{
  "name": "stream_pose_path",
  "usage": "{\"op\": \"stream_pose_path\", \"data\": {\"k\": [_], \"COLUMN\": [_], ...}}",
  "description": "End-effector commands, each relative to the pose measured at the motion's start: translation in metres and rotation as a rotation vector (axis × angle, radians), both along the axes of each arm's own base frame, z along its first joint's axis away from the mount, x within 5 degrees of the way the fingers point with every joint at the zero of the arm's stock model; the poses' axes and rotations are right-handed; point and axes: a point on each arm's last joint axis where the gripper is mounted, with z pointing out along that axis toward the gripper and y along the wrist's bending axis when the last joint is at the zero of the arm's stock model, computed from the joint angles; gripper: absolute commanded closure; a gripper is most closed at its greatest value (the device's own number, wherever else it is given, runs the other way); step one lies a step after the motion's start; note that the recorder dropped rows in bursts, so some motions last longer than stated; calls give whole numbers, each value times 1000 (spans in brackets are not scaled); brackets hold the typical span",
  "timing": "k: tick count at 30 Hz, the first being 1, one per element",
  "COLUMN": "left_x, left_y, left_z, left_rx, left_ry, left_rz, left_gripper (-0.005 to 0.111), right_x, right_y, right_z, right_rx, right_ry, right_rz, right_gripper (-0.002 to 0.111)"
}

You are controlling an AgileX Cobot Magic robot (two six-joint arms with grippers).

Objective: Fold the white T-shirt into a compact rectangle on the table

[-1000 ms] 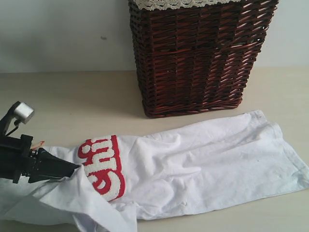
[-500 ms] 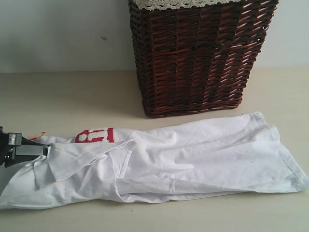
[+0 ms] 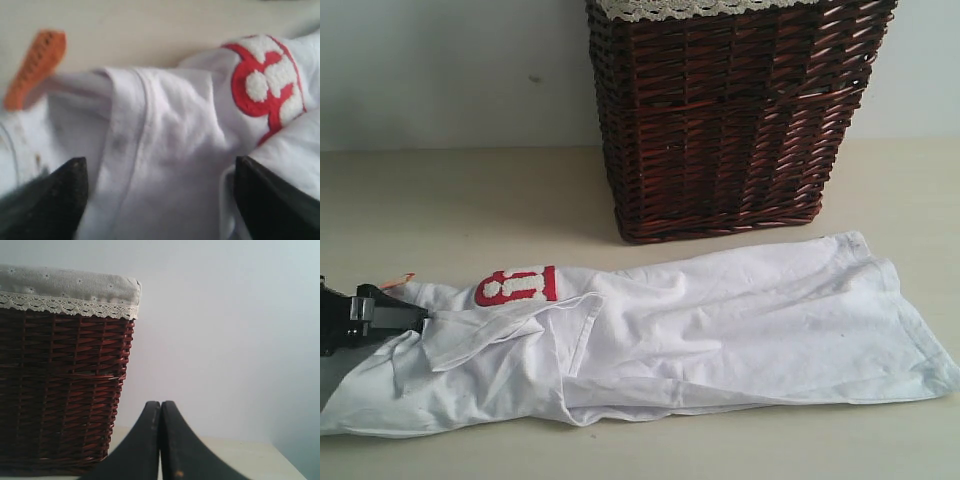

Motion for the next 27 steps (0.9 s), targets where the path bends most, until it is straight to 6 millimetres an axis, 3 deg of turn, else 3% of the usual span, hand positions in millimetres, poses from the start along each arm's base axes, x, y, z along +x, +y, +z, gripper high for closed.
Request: {"op": "stream_pose_path", "data": {"k": [1,6,9,12,15,17,22,27], "left_x": [20,30,14,-7,-36,-53,-72,-85], "left_y": [6,-1,-15,-21,-18,-13,-13,-16], "left_z": [11,48,78,88,84,79,74,65], "left_rx": [93,55,-141,-64,128,210,221,184], "left_ry": [-229,-389,-453,-408,-392,-367,-326,-283], "left_rz": [-43,-239,-412,-601,-934,-1094,-1144,-1158], "left_gripper": [26,26,28,43,62,67,53,57], "right_x": [0,0,0,0,0,0,0,0], "right_y": [0,0,0,0,0,0,0,0], "right_z": [-1,-1,-1,-1,-1,-1,-1,-1], "right_rx": [1,1,1,1,1,1,1,1], "right_ry": [-8,-8,-8,-8,-8,-8,-8,-8], "right_rz": [-5,-5,-5,-5,-5,-5,-5,-5], "right_gripper": [108,108,108,108,108,108,108,108]}}
